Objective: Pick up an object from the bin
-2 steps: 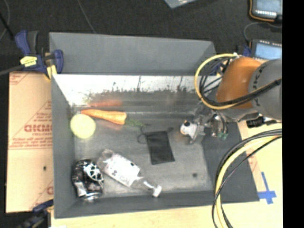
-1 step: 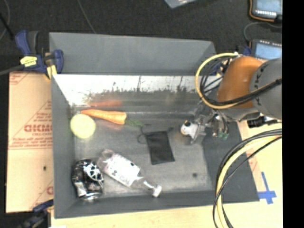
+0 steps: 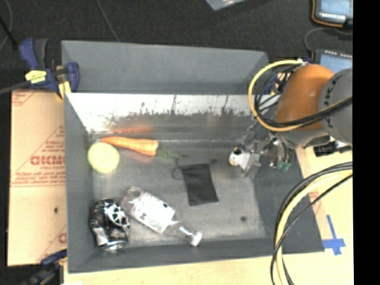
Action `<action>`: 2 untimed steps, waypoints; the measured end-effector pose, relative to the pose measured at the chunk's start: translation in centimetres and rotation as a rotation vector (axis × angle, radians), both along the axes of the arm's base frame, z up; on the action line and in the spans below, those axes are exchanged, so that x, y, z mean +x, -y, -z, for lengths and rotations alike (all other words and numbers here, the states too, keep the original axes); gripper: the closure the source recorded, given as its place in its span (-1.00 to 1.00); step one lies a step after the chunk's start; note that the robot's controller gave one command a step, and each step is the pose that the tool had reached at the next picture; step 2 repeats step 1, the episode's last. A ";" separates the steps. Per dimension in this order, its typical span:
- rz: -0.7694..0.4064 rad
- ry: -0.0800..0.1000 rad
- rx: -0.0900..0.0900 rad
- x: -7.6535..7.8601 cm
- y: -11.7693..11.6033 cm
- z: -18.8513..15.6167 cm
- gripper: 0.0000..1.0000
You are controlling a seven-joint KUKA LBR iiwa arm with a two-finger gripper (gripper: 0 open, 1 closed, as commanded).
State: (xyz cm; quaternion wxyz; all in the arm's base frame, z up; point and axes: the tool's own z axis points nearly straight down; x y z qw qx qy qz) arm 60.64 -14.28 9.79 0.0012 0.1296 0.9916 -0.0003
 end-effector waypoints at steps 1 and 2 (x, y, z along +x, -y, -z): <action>-0.001 0.009 -0.002 0.2 0.1 -2.3 1.00; -0.001 0.009 -0.002 0.2 0.1 -2.3 1.00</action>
Offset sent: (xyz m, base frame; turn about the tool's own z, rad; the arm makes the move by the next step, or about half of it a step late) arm 0.0001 0.0000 0.0946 0.0000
